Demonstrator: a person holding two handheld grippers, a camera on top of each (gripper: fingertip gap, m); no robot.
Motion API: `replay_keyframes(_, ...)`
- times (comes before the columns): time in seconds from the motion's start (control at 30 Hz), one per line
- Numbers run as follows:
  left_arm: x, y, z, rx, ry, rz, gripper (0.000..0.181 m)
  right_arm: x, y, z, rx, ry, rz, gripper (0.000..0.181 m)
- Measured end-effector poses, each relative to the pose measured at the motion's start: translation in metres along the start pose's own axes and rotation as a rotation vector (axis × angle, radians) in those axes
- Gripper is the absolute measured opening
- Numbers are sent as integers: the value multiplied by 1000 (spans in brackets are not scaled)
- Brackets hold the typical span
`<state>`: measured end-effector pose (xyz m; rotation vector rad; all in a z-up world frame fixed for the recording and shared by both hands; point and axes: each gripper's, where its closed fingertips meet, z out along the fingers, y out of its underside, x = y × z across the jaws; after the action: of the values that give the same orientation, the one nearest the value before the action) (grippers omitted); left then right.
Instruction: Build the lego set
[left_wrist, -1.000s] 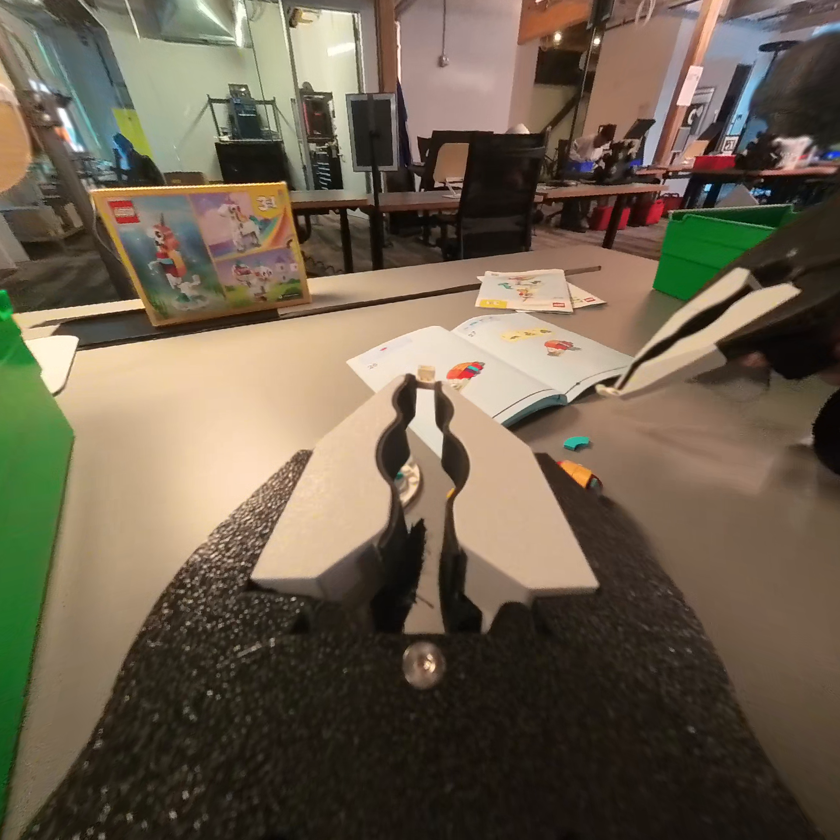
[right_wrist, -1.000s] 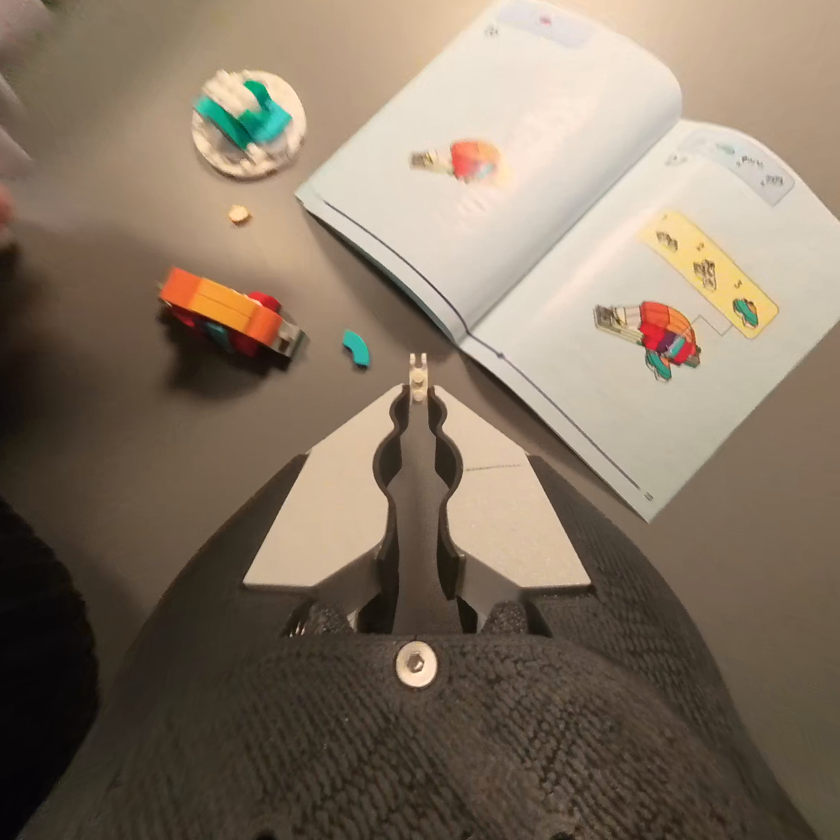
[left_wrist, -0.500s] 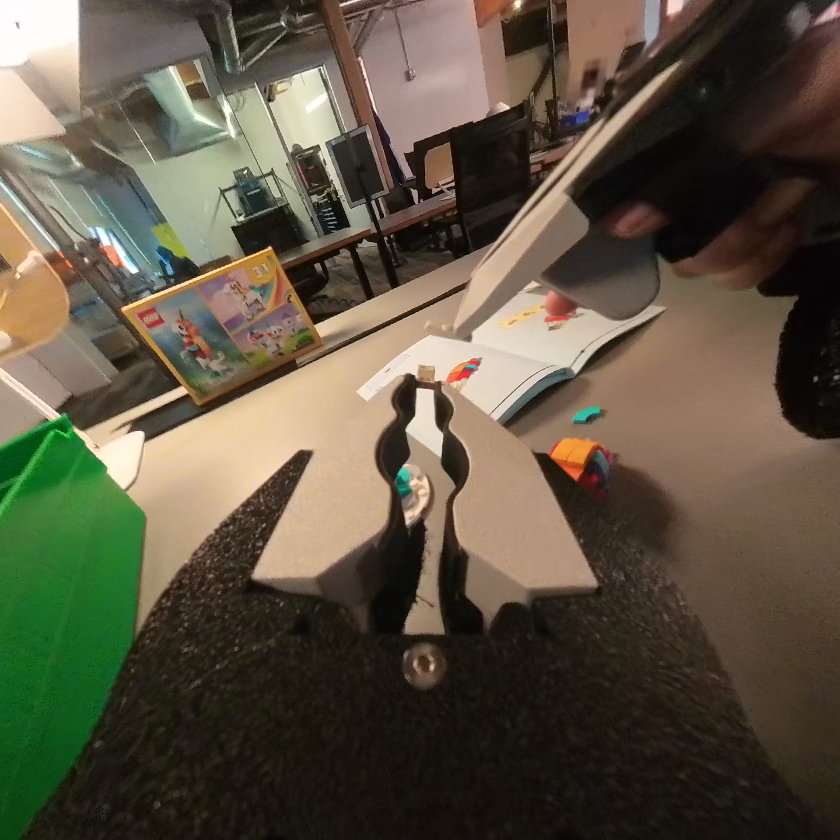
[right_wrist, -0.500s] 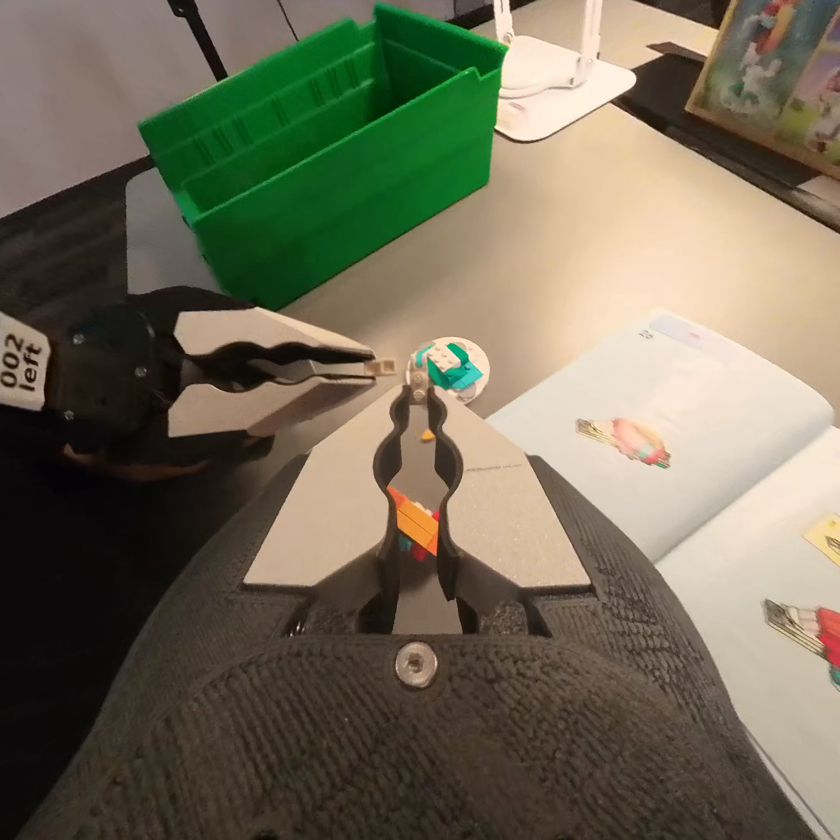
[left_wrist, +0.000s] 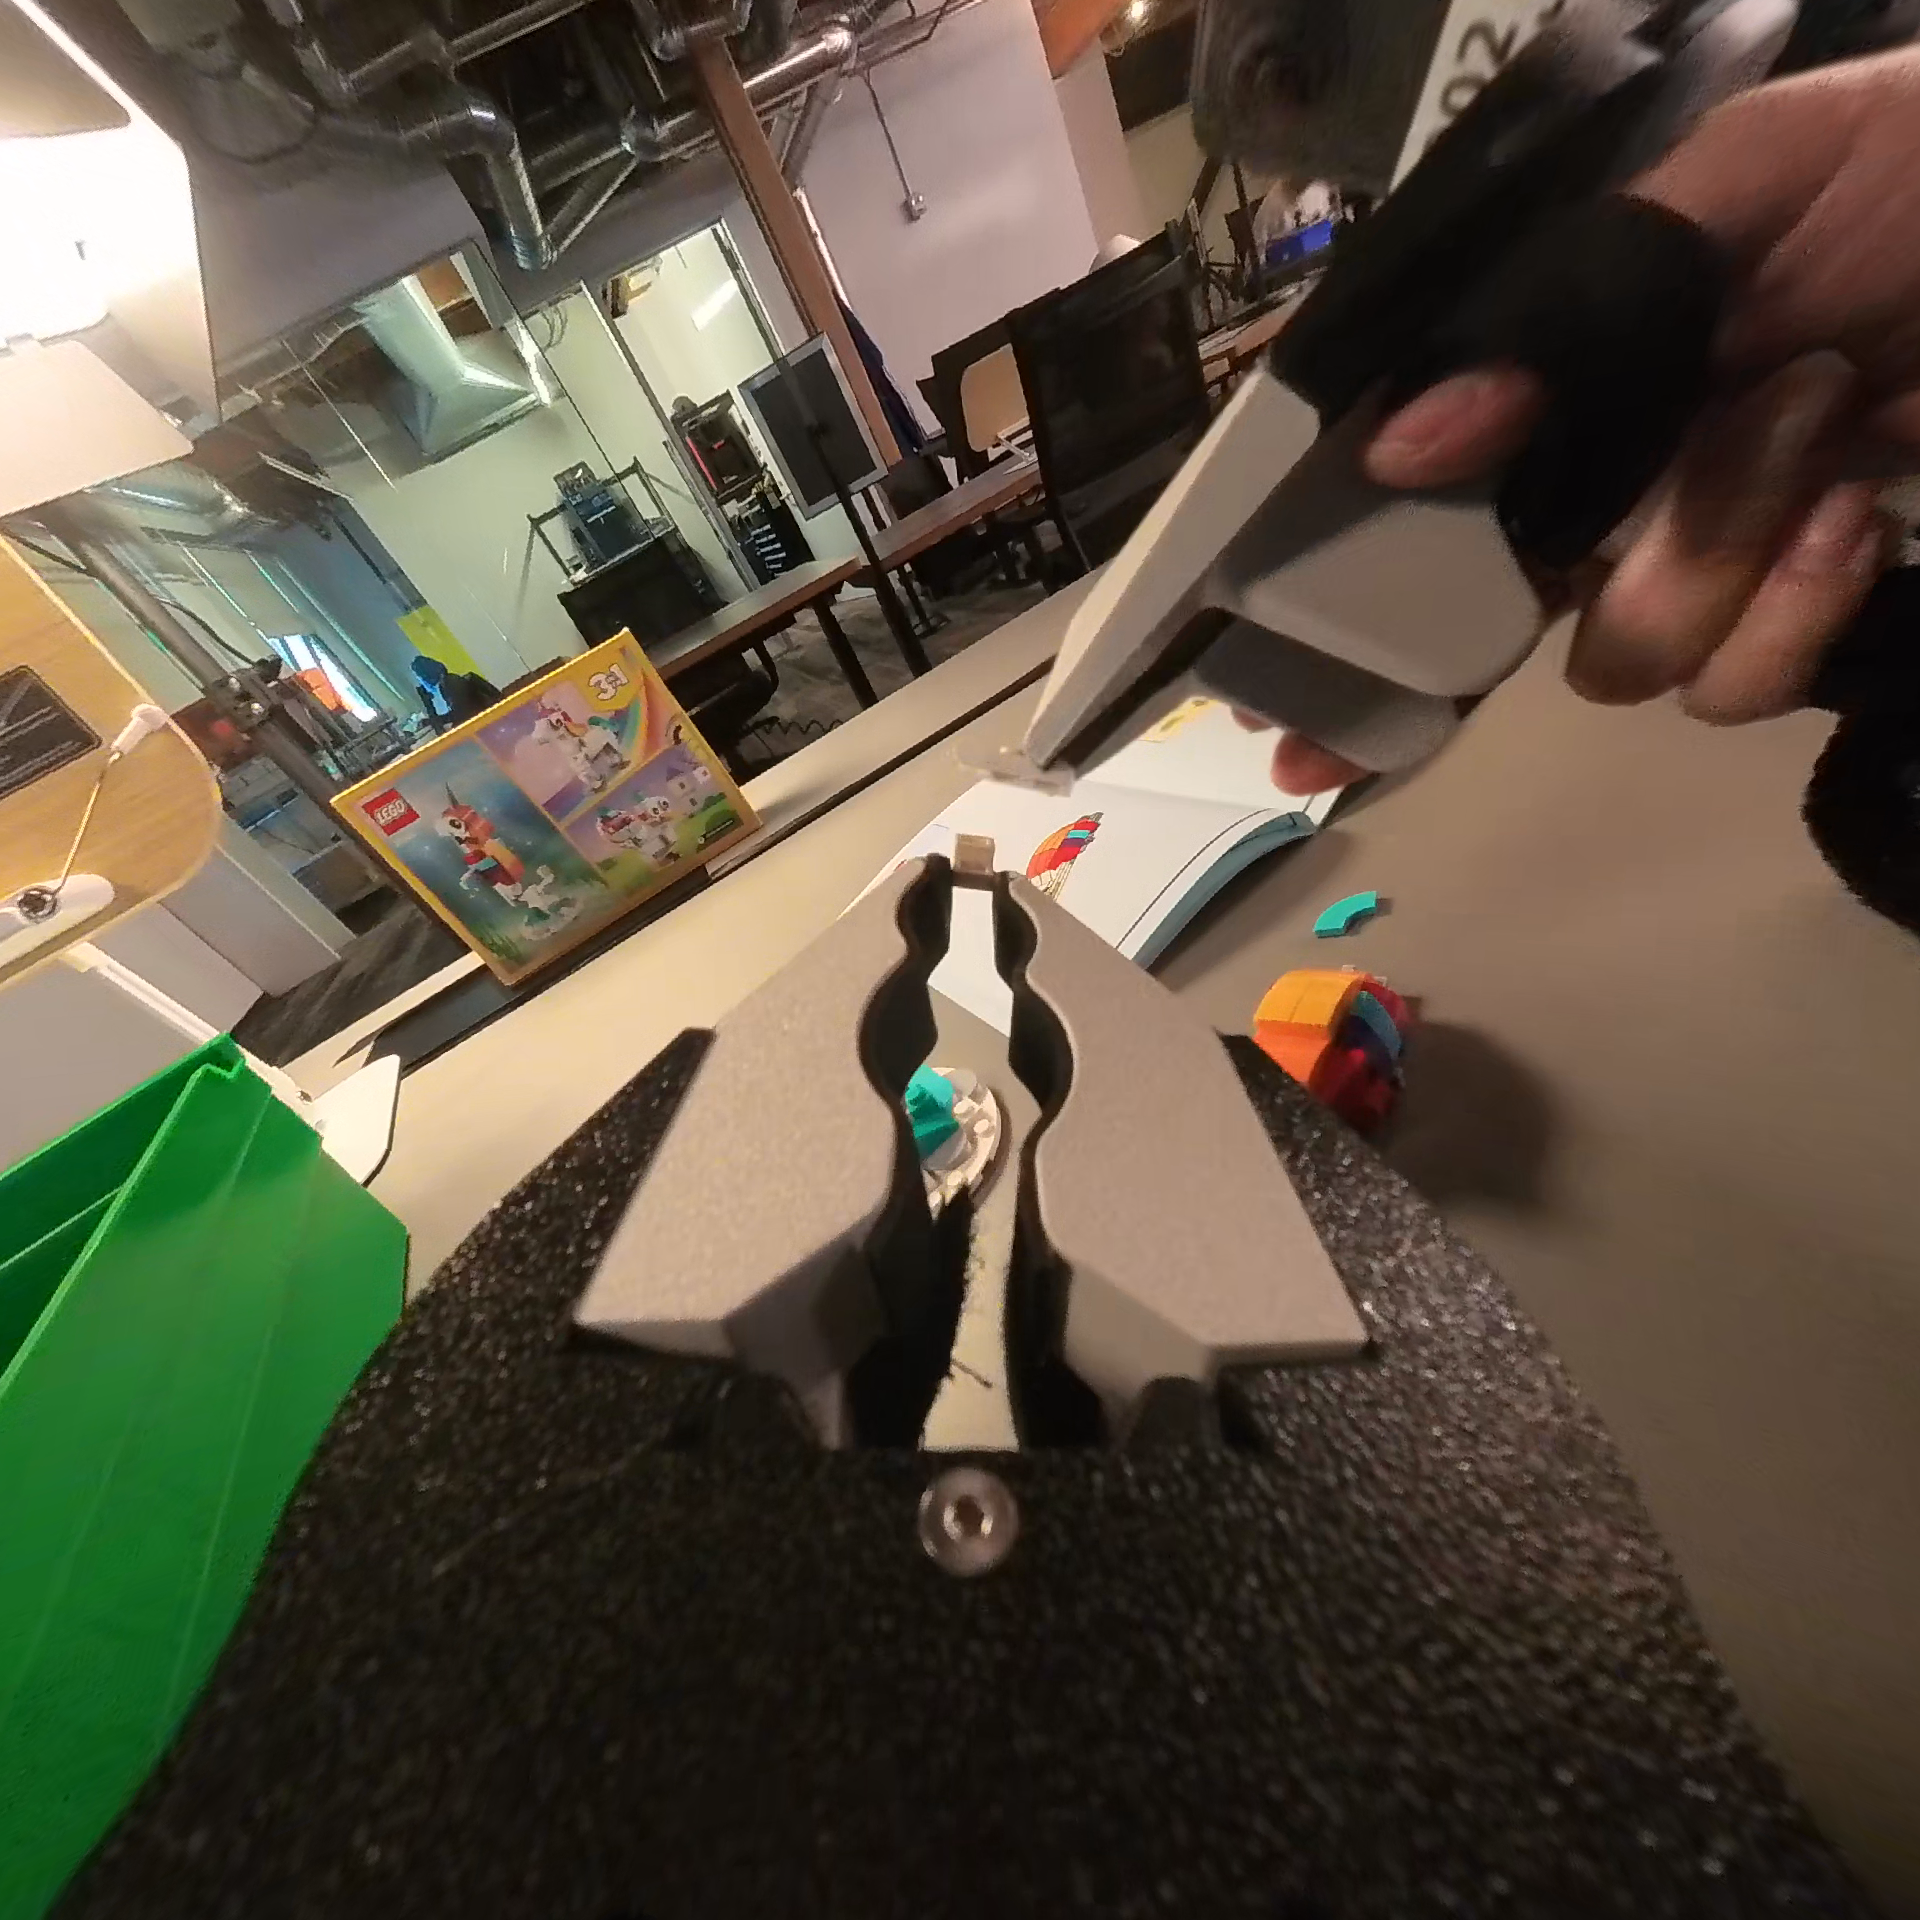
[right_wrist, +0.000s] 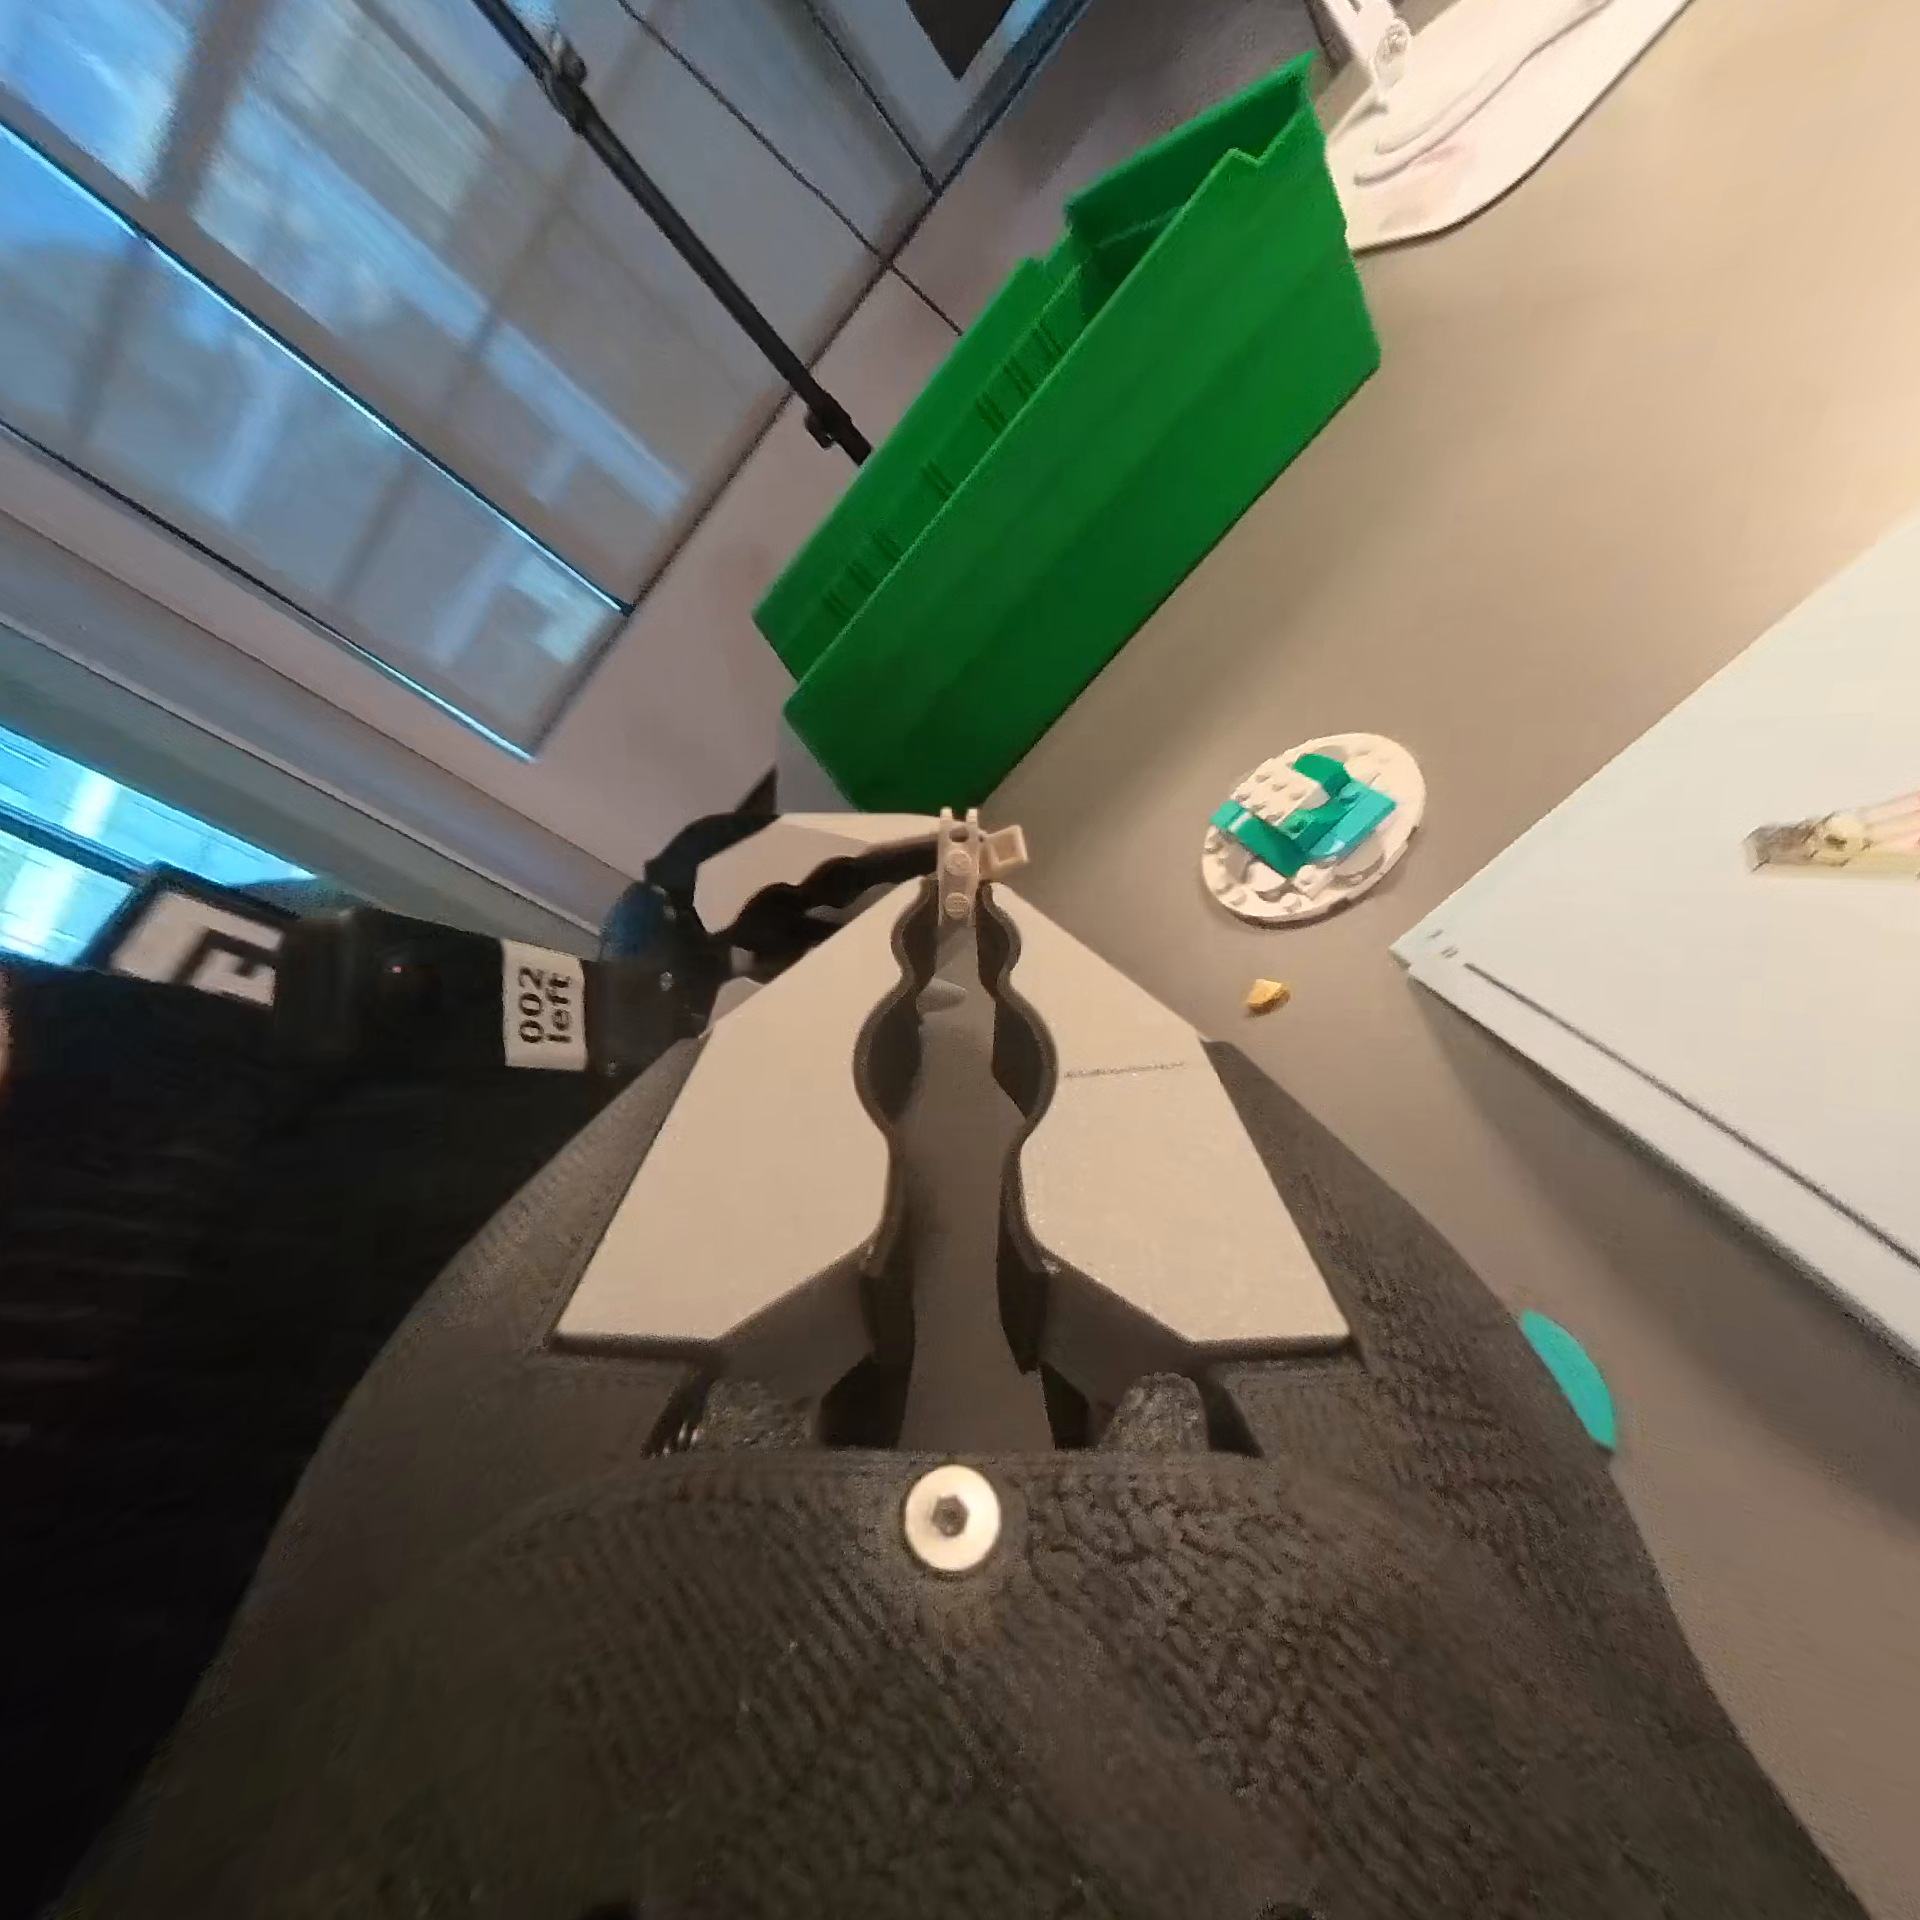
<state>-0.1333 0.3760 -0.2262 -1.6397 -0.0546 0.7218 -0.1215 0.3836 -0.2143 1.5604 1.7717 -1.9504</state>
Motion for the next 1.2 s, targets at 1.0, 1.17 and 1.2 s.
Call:
replay_keyframes(1.0, 7, -5, -3, 69, 57, -42, 5, 103, 67, -102, -467, 722, -340, 6)
replay_keyframes(1.17, 6, -5, -3, 67, 58, -50, 5, 108, 73, -105, -540, 768, -384, 6)
replay_keyframes(1.2, 6, -5, -3, 66, 59, -51, 5, 109, 72, -105, -544, 778, -388, 6)
